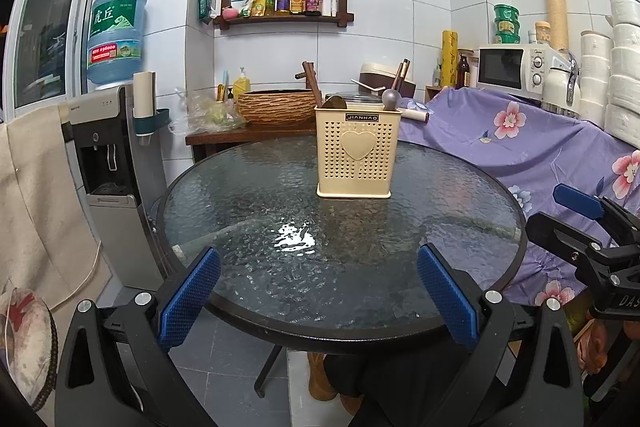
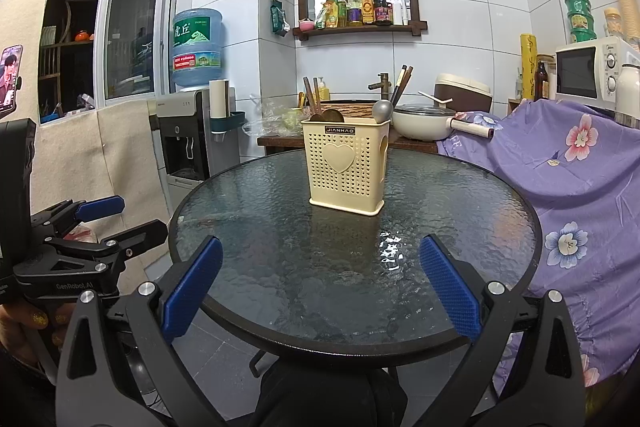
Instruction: Organize utensils
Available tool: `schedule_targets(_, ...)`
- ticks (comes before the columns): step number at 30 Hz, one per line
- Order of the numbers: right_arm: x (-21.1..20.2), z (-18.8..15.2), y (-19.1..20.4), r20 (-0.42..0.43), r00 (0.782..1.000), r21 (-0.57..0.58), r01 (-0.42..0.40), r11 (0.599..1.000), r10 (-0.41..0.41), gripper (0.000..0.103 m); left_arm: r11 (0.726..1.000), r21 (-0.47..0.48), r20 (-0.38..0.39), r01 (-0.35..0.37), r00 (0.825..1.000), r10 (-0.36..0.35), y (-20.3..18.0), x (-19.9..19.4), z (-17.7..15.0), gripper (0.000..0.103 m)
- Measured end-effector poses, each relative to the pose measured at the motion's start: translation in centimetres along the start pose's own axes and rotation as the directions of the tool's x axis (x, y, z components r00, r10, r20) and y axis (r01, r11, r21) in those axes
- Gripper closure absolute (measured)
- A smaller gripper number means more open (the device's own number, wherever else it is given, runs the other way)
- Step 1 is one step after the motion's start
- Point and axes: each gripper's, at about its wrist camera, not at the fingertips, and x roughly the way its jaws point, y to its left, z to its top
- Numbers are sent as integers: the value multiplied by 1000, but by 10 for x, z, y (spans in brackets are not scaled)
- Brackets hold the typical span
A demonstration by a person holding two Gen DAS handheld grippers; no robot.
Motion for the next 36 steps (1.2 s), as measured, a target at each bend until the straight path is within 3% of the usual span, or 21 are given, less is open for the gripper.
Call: schedule_targets(36, 0, 0, -1, -3, 1000, 1, -1, 1000, 1, 6, 1000, -3, 14, -5, 1000, 5, -2, -2, 0, 6)
